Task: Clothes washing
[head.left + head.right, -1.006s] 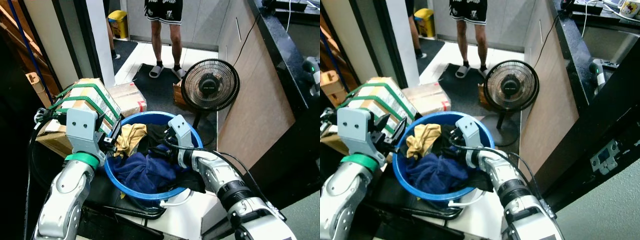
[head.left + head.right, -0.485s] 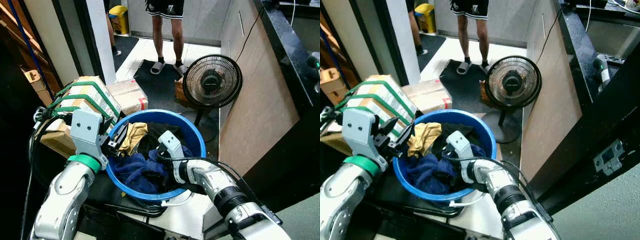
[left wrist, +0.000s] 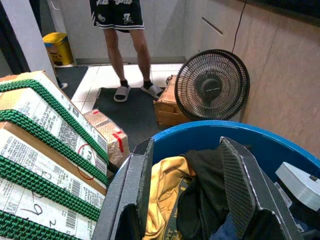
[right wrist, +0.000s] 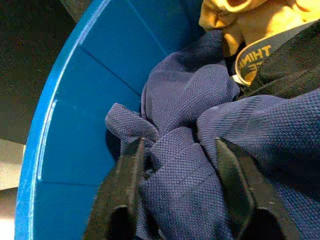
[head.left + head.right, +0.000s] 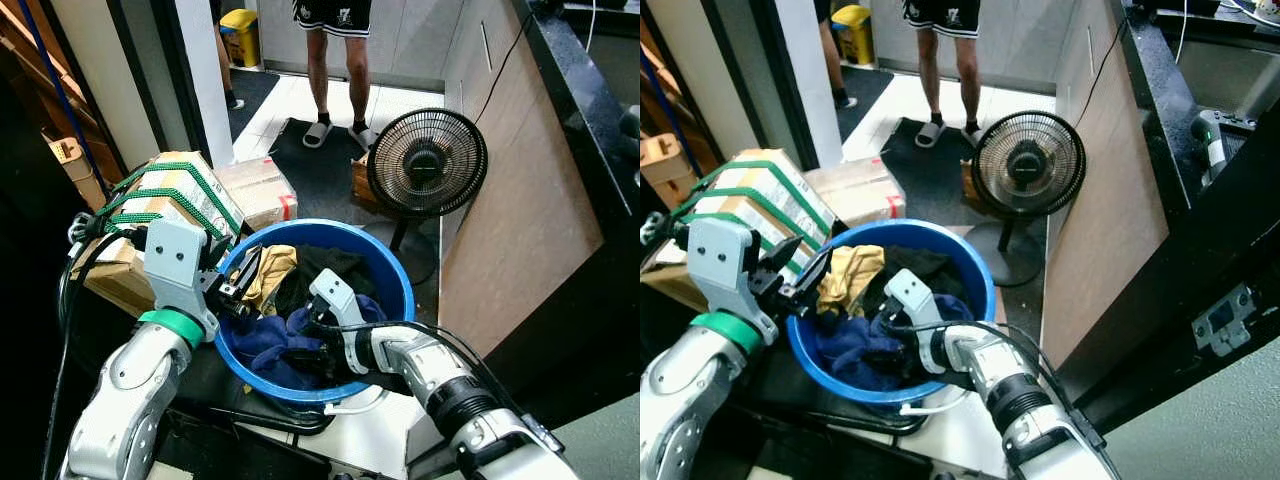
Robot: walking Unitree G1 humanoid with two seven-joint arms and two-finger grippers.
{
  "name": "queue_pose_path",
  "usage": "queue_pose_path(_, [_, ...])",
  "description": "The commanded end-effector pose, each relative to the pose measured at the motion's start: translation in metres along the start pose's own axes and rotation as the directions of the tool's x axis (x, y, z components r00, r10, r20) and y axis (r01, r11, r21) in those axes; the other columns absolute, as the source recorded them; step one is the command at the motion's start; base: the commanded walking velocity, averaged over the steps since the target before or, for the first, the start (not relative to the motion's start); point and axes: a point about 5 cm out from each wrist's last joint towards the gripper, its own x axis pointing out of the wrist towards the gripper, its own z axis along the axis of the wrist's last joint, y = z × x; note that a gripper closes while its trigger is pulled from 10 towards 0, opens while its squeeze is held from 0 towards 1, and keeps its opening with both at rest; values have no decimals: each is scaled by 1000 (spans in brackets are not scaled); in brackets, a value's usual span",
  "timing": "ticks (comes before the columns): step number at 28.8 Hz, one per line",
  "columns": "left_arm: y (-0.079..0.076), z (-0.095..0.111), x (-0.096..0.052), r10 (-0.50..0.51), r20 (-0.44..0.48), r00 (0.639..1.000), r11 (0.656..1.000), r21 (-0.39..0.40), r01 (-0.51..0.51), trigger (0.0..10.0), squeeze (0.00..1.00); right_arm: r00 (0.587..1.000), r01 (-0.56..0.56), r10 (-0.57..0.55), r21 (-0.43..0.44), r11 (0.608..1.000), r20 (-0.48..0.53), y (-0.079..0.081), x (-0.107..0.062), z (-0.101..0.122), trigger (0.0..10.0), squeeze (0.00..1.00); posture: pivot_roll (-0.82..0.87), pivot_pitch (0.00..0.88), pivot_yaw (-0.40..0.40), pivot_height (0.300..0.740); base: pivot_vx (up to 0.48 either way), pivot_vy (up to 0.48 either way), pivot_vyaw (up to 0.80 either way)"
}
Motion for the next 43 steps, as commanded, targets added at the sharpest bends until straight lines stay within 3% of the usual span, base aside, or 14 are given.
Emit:
queue_pose_path(1, [-1, 1, -2, -8, -5, 1000, 1000, 1, 8, 10000, 0, 999, -34, 34, 16, 999, -13, 4, 1, -8, 0, 0, 169, 106, 48, 740, 0, 0, 0])
queue_pose_path(22, [-2, 1, 1, -34, 6, 999, 999, -8, 34, 10000, 0, 986, -169, 169, 9, 986, 0, 11, -5, -3, 0, 0, 164, 79, 53, 740, 0, 0, 0])
queue_pose_path(27, [0, 5, 3, -34, 25, 999, 999, -9, 34, 10000, 0, 959, -242, 235, 22, 970, 160, 8, -22, 31, 0, 0, 166, 66, 52, 740, 0, 0, 0])
queue_pose_path(29, [3, 7, 4, -23, 42, 999, 1000, -17, 23, 10000, 0, 904, -242, 219, 18, 970, 368, -2, -46, 74, 0, 0, 161, 45, 52, 740, 0, 0, 0])
queue_pose_path(31, [3, 7, 4, -23, 42, 999, 1000, -17, 23, 10000, 0, 904, -242, 219, 18, 970, 368, -2, -46, 74, 0, 0, 161, 45, 52, 740, 0, 0, 0])
queue_pose_path(32, [5, 8, 5, -16, 51, 999, 1000, -25, 17, 10000, 0, 860, -208, 177, 13, 978, 479, -9, -62, 99, 0, 0, 160, 36, 53, 740, 0, 0, 0])
queue_pose_path(33, [5, 8, 5, -16, 51, 999, 1000, -25, 17, 10000, 0, 860, -208, 177, 13, 978, 479, -9, -62, 99, 0, 0, 160, 36, 53, 740, 0, 0, 0])
queue_pose_path(35, [8, 10, 8, -4, 63, 998, 999, -35, 6, 10000, 0, 698, -50, 6, 40, 998, 716, -29, -104, 148, 0, 0, 158, 20, 55, 740, 0, 0, 0])
queue_pose_path(37, [10, 11, 9, 13, 64, 998, 999, -41, -10, 10000, 0, 511, 96, -135, 100, 990, 849, -41, -136, 173, 0, 0, 156, 12, 57, 740, 0, 0, 0])
queue_pose_path(38, [10, 11, 9, 13, 64, 998, 999, -41, -10, 10000, 0, 511, 96, -135, 100, 990, 849, -41, -136, 173, 0, 0, 156, 12, 57, 740, 0, 0, 0])
queue_pose_path(39, [11, 11, 10, 26, 62, 998, 999, -44, -23, 10000, 0, 425, 161, -213, 158, 974, 880, -46, -149, 181, 0, 0, 156, 12, 57, 740, 0, 0, 0])
queue_pose_path(40, [12, 11, 10, 34, 61, 998, 998, -46, -32, 10000, 0, 370, 195, -263, 202, 960, 891, -50, -157, 184, 0, 0, 153, 8, 59, 740, 0, 0, 0])
queue_pose_path(42, [12, 11, 10, 34, 61, 998, 998, -46, -32, 10000, 0, 370, 195, -263, 202, 960, 891, -50, -157, 184, 0, 0, 153, 8, 59, 740, 0, 0, 0])
queue_pose_path(43, [13, 11, 11, 45, 63, 997, 998, -51, -41, 10000, 0, 316, 250, -338, 265, 931, 887, -55, -163, 185, 0, 0, 153, 8, 59, 740, 0, 0, 0])
